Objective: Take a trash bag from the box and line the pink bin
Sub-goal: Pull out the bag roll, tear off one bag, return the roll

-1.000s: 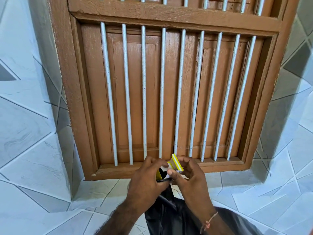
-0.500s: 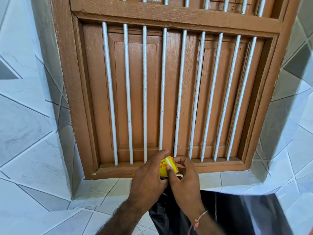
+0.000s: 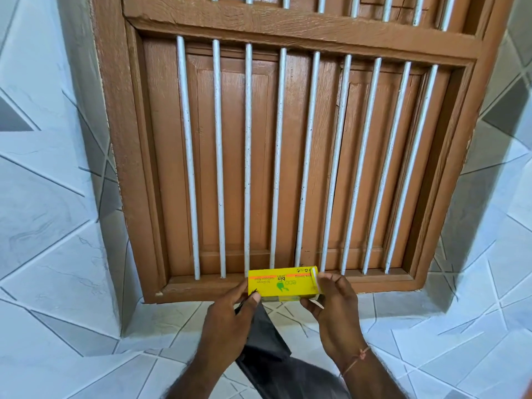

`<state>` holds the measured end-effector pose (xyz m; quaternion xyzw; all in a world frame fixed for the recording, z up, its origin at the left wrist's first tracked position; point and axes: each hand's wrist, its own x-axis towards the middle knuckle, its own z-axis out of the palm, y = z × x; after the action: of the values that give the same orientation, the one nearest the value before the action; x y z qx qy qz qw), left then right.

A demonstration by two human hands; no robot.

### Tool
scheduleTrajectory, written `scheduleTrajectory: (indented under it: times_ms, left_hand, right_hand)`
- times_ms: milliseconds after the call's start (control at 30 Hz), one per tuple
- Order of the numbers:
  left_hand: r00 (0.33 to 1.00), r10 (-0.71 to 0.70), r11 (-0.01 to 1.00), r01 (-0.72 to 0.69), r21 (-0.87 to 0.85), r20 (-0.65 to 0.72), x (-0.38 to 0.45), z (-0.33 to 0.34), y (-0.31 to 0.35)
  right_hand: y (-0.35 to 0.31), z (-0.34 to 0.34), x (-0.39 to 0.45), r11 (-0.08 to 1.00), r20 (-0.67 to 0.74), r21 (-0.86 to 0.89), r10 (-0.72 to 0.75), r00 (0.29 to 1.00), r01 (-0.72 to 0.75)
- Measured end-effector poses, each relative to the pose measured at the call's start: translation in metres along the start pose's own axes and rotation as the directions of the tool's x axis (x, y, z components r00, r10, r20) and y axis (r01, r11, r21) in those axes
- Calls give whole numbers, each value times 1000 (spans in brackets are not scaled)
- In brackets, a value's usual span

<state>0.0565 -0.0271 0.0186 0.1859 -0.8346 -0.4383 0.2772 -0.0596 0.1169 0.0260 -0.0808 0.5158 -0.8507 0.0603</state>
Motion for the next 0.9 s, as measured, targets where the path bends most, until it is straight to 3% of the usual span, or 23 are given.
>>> scheduleTrajectory:
  times_ms: [100,200,300,567,767,900]
  left_hand:
    - [999,6,999,-8,-38,-43,-1,2,3]
    - [998,8,1000,-9,-27,-61,-2,7,5]
    - [997,-13,999,11,-30,-73,-2,11,6]
    - [997,-15,998,10,-69,-82,-4,11,4]
    - [996,-17,996,9,-90,-92,-3,9,7]
    - [994,11,997,-19,-78,-107,-2,10,8]
  right_hand:
    - [3,2,1,999,-66,-34,-38,997,35]
    - [8,4,0,969,-164,-188,-193,967,161]
    - [9,5,-2,933,-155,-282,-274,949,224]
    - [10,0,5,956,-185,-229,-226,956,181]
    - [15,-2,5,973,-89,-183,-162,983,143]
    - [23,-2,6,955,-99,-218,-227,969,202]
